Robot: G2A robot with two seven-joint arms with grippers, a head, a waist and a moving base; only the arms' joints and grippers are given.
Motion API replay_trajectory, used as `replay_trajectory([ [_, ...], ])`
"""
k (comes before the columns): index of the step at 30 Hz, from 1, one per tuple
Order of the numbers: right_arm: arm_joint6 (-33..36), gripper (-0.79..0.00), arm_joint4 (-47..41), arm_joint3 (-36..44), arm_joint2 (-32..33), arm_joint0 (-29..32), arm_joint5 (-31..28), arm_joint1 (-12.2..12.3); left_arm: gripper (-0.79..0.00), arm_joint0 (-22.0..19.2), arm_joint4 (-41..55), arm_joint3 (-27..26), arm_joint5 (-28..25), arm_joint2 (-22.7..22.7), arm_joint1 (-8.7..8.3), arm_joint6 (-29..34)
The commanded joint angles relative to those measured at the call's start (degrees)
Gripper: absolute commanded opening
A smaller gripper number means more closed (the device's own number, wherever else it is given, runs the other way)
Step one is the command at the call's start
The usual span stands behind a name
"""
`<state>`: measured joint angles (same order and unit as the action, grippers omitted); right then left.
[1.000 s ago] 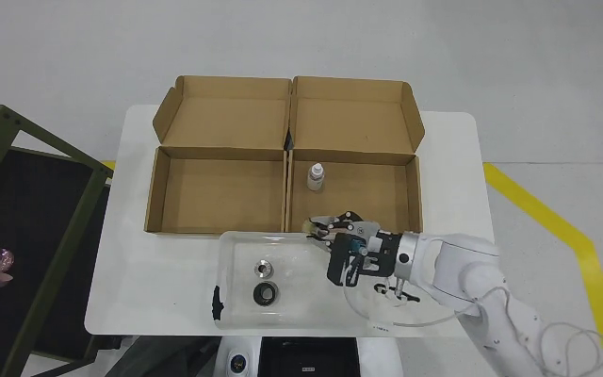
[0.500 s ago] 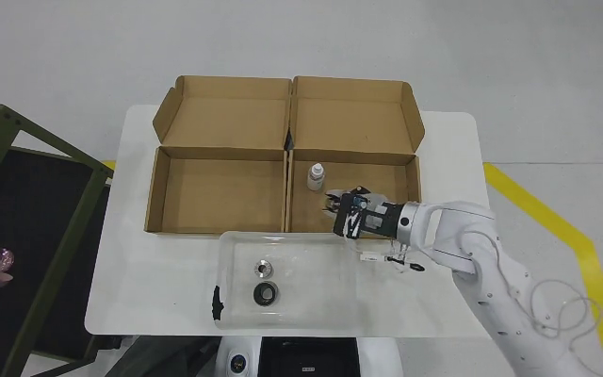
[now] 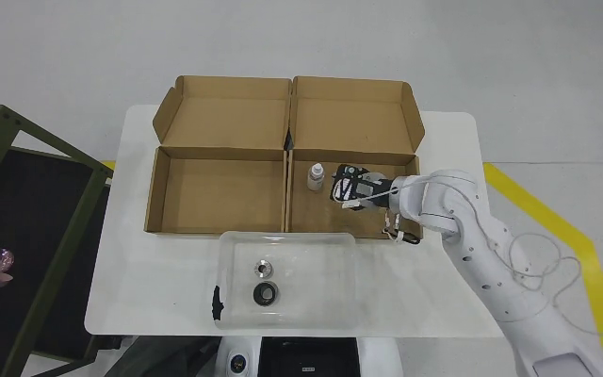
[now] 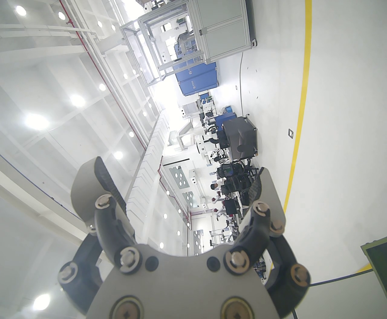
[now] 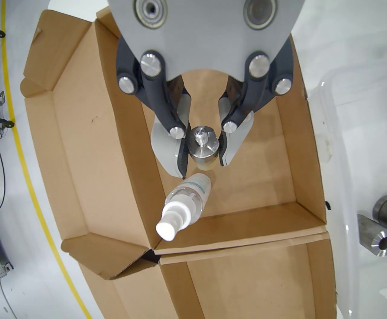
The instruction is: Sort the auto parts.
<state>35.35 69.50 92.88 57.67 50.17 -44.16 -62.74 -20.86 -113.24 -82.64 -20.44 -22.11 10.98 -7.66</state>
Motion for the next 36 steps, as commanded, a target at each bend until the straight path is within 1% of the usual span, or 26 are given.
replay_trajectory([
  [1, 0.66, -0.785, -0.25, -1.92, -1.02, -1.25, 0.02, -0.29, 0.0, 0.0, 0.0, 0.0, 0.0, 0.0, 0.0, 0.0],
  [9, 1.43, -0.785, 0.33, -8.45, -4.81, -5.1, 0.93, -1.5, 0.0, 0.0, 0.0, 0.0, 0.0, 0.0, 0.0, 0.0],
  [20, 1.73, -0.779, 1.06, -14.28, -8.17, -7.74, 3.23, -2.87, 0.0, 0.0, 0.0, 0.0, 0.0, 0.0, 0.0, 0.0],
  [21, 1.71, -0.723, 1.1, -14.47, -8.31, -7.84, 3.29, -2.94, 0.0, 0.0, 0.0, 0.0, 0.0, 0.0, 0.0, 0.0],
  [25, 1.87, -0.557, 1.44, -14.76, -8.68, -8.14, 3.66, -3.15, 0.0, 0.0, 0.0, 0.0, 0.0, 0.0, 0.0, 0.0],
  [27, 1.96, -0.483, 1.46, -14.35, -8.69, -8.13, 3.82, -3.2, 0.0, 0.0, 0.0, 0.0, 0.0, 0.0, 0.0, 0.0],
  [28, 2.09, -0.459, 1.57, -14.06, -8.6, -8.1, 3.92, -3.19, 0.0, 0.0, 0.0, 0.0, 0.0, 0.0, 0.0, 0.0],
  [31, 2.4, -0.416, 1.61, -12.69, -8.01, -7.7, 3.94, -3.03, 0.0, 0.0, 0.0, 0.0, 0.0, 0.0, 0.0, 0.0],
  [36, 2.76, -0.406, 1.38, -8.62, -5.64, -5.72, 3.74, -2.26, 0.0, 0.0, 0.0, 0.0, 0.0, 0.0, 0.0, 0.0],
])
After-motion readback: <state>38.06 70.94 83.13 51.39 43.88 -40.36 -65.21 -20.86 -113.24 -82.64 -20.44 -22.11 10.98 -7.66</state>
